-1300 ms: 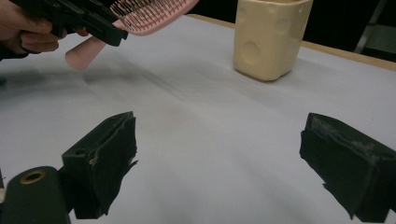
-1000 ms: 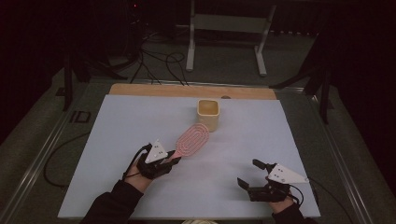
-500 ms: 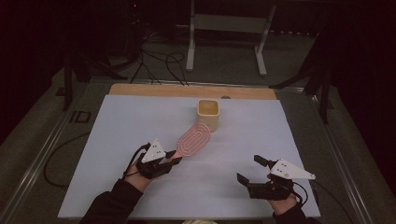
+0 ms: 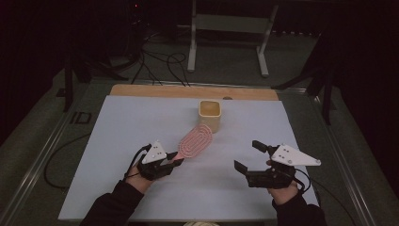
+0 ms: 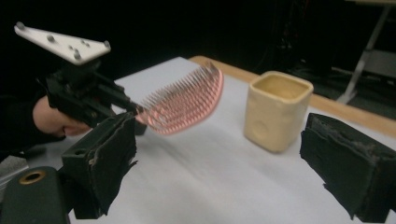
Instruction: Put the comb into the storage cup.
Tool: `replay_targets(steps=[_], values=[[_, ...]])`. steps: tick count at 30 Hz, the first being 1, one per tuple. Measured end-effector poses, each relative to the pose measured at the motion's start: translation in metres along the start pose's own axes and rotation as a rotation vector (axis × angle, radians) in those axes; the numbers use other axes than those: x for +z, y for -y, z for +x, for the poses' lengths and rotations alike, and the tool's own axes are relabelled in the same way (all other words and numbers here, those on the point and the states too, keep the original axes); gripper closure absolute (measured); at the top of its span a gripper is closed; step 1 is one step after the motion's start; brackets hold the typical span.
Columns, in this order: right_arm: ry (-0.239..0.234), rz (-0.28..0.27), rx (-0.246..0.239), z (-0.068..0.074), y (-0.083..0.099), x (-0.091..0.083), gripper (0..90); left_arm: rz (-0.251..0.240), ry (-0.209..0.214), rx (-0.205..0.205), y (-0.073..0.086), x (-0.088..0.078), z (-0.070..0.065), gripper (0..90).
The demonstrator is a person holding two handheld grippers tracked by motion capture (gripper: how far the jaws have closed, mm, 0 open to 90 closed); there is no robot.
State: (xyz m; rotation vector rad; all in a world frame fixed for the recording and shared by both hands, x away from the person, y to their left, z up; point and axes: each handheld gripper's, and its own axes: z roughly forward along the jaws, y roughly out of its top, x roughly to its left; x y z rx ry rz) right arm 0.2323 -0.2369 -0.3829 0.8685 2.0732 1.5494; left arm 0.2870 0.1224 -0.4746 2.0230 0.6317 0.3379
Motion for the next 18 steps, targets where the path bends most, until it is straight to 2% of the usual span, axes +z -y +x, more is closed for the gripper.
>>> replay_targets(steps=[8,18], values=[[-0.047,0.008,-0.009,0.002,-0.02,0.017,9.0,-0.005,0.008,0.002,-0.001,0.0,-0.001,71.2],[-0.032,0.027,0.009,-0.002,-0.035,0.041,8.2,-0.018,-0.004,0.0,-0.001,-0.001,-0.001,71.2]])
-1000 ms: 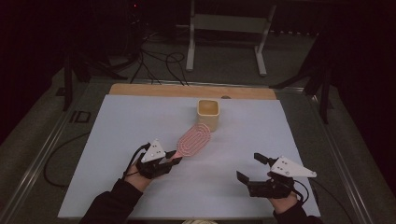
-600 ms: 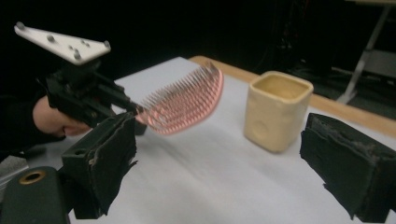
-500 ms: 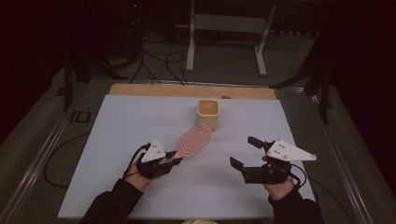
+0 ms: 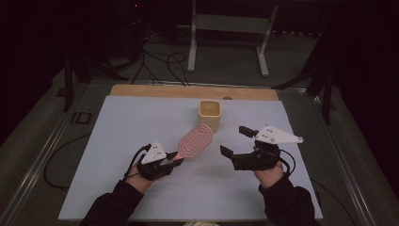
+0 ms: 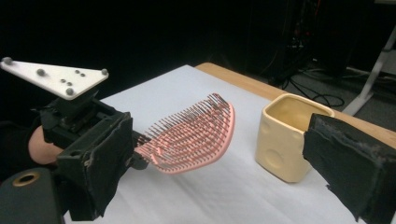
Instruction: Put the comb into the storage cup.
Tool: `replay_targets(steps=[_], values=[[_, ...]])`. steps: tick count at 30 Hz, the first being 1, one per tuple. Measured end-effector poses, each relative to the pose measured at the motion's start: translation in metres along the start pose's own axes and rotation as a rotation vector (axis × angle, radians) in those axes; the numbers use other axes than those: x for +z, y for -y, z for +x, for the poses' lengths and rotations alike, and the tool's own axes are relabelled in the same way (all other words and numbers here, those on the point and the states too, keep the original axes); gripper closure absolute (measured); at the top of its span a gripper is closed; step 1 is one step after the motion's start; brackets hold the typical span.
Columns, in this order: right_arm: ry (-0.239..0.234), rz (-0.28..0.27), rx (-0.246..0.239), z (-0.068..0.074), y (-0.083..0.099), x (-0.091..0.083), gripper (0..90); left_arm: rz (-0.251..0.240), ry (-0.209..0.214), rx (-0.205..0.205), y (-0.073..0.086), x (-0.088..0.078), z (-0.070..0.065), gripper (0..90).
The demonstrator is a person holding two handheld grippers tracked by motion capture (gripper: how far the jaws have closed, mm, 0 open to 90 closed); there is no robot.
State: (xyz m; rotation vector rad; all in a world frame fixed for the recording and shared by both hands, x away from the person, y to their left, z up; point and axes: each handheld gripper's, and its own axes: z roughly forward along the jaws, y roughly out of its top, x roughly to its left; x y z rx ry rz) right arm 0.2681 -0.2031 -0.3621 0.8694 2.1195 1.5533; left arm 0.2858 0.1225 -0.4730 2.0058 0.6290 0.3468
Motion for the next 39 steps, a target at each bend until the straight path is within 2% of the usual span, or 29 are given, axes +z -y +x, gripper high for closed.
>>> replay_targets(steps=[7,13,18,21,29,31,34,39], values=[[0.008,0.004,0.021,-0.002,-0.008,0.012,8.0,0.004,0.0,0.005,0.0,0.0,0.0,71.2],[0.013,0.005,0.067,-0.005,-0.011,0.022,8.0,-0.001,-0.003,0.007,-0.001,0.0,-0.001,71.2],[-0.014,0.022,0.098,-0.008,-0.008,0.036,8.2,-0.001,0.0,0.011,-0.001,0.0,-0.002,71.2],[-0.024,0.038,0.139,-0.011,-0.005,0.044,8.3,-0.003,0.0,0.013,-0.001,0.0,-0.002,71.2],[-0.009,0.055,0.241,-0.016,0.004,0.063,8.2,-0.003,-0.004,0.023,-0.002,-0.001,-0.003,71.2],[0.015,0.073,0.28,-0.016,0.005,0.068,8.2,-0.006,-0.003,0.02,-0.002,-0.001,-0.003,71.2],[-0.016,0.091,0.353,-0.018,0.009,0.075,8.2,-0.008,-0.005,0.024,-0.002,-0.001,-0.003,71.2],[-0.084,0.137,0.427,-0.02,0.017,0.085,9.9,-0.009,0.002,0.025,-0.002,-0.001,-0.003,71.2]])
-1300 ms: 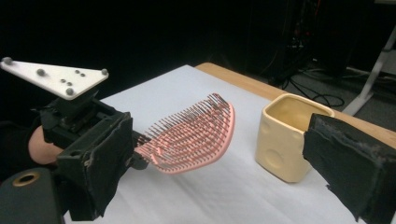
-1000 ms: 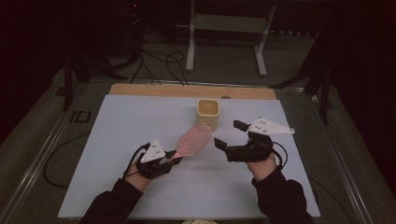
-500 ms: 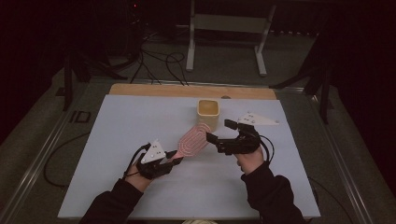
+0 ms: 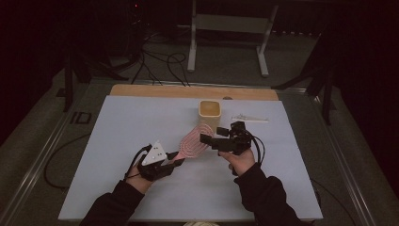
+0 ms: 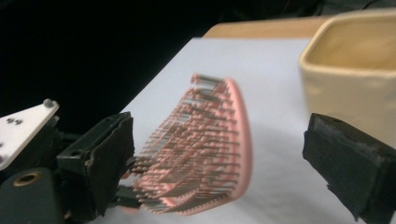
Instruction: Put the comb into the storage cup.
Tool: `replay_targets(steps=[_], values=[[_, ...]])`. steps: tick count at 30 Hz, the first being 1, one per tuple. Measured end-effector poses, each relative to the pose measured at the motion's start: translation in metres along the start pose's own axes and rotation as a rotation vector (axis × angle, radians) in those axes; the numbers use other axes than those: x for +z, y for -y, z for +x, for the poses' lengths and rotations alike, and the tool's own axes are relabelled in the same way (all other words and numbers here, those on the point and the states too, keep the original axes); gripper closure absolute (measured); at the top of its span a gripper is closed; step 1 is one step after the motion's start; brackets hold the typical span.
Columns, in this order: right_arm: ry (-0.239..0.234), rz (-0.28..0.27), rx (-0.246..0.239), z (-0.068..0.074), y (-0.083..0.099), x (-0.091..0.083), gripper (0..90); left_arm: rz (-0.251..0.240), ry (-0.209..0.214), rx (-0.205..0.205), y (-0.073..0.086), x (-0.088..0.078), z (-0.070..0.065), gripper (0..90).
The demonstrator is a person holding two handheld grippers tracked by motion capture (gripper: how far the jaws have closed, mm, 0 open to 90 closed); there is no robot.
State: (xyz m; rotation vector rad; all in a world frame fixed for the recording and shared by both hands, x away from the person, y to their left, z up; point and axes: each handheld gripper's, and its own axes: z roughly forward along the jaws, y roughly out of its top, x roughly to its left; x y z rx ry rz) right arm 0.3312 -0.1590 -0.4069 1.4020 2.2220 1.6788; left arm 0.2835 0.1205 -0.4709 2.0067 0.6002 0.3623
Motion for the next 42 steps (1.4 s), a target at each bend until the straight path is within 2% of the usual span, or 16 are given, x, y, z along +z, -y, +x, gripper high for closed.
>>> replay_targets(steps=[7,21,26,30,33,35,42], values=[[-0.053,0.027,0.081,-0.006,0.006,0.01,20.5,-0.011,-0.001,-0.001,0.0,0.0,0.0,71.3],[-0.114,0.052,0.145,-0.005,0.014,0.021,50.1,-0.018,0.004,0.003,0.0,0.001,-0.001,71.2],[-0.129,0.049,0.162,-0.006,0.014,0.02,54.0,-0.018,0.016,-0.01,0.001,0.001,0.001,71.1],[-0.151,0.036,0.154,-0.004,0.013,0.016,60.7,-0.015,0.032,-0.023,0.001,0.003,0.002,70.8],[-0.162,0.023,0.116,0.003,0.011,0.014,63.9,-0.015,0.038,-0.027,0.002,0.004,0.001,70.6],[-0.151,0.024,0.076,0.008,0.01,0.012,64.1,-0.017,0.038,-0.025,0.002,0.004,0.0,70.7],[-0.142,0.02,0.053,0.013,0.008,0.01,64.5,-0.017,0.048,-0.026,0.001,0.005,0.0,70.6]])
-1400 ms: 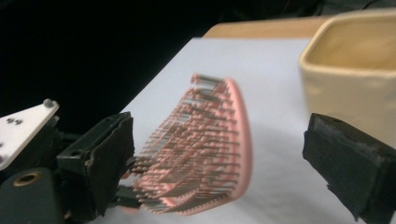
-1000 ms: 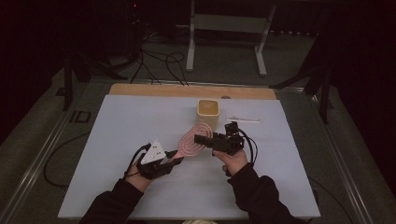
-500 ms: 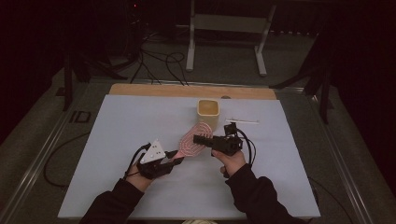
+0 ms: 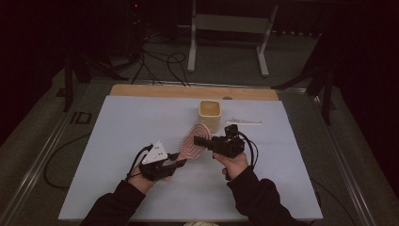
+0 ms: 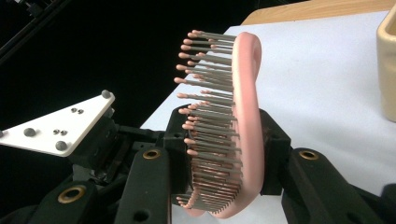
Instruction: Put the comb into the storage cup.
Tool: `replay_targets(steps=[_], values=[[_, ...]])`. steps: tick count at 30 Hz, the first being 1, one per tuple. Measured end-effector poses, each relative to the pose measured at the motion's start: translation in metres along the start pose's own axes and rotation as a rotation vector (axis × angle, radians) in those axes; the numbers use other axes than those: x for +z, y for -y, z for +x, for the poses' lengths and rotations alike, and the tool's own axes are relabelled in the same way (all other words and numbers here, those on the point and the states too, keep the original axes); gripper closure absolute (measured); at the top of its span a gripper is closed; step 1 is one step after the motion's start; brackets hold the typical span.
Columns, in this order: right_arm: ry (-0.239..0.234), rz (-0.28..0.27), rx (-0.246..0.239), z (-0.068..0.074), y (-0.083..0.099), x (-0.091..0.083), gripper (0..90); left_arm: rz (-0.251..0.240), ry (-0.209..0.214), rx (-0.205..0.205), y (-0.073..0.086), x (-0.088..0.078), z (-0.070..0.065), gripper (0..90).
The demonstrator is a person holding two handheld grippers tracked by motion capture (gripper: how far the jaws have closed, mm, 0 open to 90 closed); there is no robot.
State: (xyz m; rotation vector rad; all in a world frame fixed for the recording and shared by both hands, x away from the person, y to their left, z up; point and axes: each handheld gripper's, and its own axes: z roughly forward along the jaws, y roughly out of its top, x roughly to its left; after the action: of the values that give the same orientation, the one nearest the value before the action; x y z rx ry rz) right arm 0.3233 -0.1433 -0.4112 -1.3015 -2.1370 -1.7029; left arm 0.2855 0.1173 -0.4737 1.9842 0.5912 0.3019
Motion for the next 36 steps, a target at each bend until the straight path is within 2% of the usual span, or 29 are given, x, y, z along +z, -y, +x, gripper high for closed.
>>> replay_targets(steps=[3,7,12,16,21,29,31,35,36], values=[[0.002,-0.001,-0.018,0.002,-0.001,-0.001,64.6,0.003,-0.002,-0.001,-0.001,0.0,-0.001,70.4],[0.008,0.0,-0.047,0.005,-0.004,-0.002,64.7,-0.002,0.016,-0.027,-0.002,0.001,0.0,68.4],[0.013,-0.004,-0.067,0.007,-0.008,-0.003,64.8,0.027,0.025,-0.064,-0.004,0.001,0.002,45.8],[0.01,-0.007,-0.081,0.008,-0.012,-0.005,64.8,0.029,0.02,-0.069,-0.004,-0.001,0.004,38.0],[0.009,-0.013,-0.098,0.011,-0.017,-0.009,64.8,0.023,0.028,-0.073,-0.005,-0.003,0.004,34.1],[0.017,-0.029,-0.118,0.012,-0.026,-0.016,64.8,0.027,0.028,-0.092,-0.004,-0.007,0.007,17.8],[0.016,-0.034,-0.12,0.011,-0.028,-0.018,64.8,0.024,0.052,-0.094,-0.004,-0.009,0.009,15.3],[0.022,-0.046,-0.12,0.01,-0.033,-0.022,64.8,0.017,0.092,-0.084,-0.003,-0.013,0.01,4.0],[0.022,-0.046,-0.12,0.01,-0.033,-0.022,64.8,0.017,0.092,-0.084,-0.003,-0.013,0.01,3.2]])
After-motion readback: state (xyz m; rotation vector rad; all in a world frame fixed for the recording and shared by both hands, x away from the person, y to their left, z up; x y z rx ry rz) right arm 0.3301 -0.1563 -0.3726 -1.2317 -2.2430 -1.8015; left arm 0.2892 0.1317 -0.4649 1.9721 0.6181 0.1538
